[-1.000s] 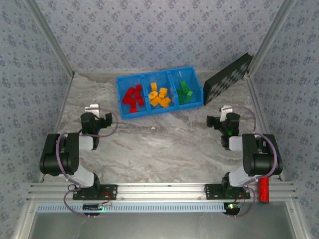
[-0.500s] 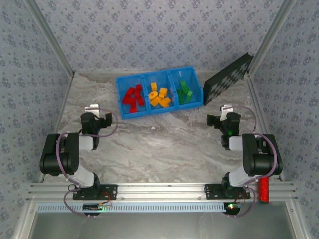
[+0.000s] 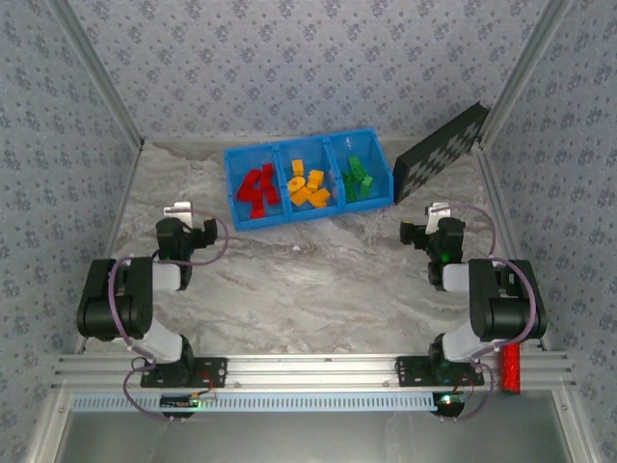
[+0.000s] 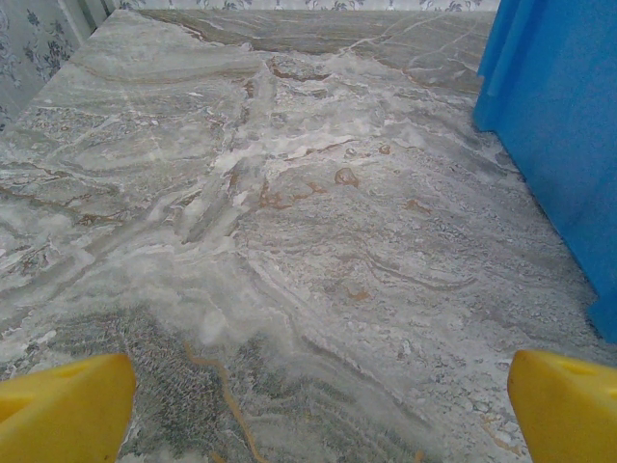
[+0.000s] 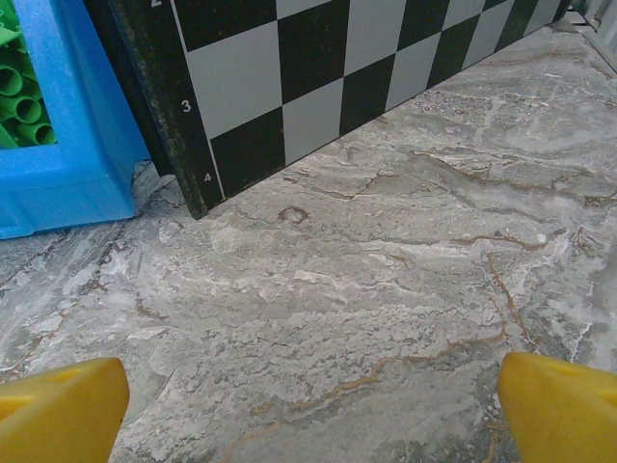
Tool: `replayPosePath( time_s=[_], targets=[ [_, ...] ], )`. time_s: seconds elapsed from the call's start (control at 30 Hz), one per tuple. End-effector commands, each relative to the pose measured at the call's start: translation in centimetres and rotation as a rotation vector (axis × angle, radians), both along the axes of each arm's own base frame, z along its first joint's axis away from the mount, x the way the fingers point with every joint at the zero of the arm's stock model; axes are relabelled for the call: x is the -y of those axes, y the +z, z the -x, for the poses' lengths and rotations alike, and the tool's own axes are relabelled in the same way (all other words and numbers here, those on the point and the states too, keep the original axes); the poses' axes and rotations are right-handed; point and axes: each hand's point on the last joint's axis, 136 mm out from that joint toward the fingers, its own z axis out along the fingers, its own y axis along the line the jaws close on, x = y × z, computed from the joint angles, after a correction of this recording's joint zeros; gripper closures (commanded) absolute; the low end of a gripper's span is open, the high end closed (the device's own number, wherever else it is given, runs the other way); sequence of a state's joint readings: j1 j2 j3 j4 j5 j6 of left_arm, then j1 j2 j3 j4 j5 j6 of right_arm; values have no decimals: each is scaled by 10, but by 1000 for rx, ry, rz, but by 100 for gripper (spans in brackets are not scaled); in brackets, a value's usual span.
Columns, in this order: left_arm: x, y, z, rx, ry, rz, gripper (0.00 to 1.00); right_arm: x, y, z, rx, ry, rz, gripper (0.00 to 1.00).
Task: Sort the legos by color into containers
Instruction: Reset both arms
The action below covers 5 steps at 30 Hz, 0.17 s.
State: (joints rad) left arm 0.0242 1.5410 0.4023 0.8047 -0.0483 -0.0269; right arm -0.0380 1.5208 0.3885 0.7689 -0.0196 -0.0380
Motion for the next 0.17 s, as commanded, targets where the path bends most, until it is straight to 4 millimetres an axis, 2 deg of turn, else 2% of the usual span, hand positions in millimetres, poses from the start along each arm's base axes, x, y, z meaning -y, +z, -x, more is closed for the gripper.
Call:
replayPosePath(
  time_s=[0.0, 0.13],
  targets=[
    [4, 8, -5, 22, -17, 8, 1, 1, 8, -7, 28, -3, 2, 0],
    [4, 8, -5, 23, -17, 8, 1, 2, 10, -5, 36, -3, -6, 0]
  ],
)
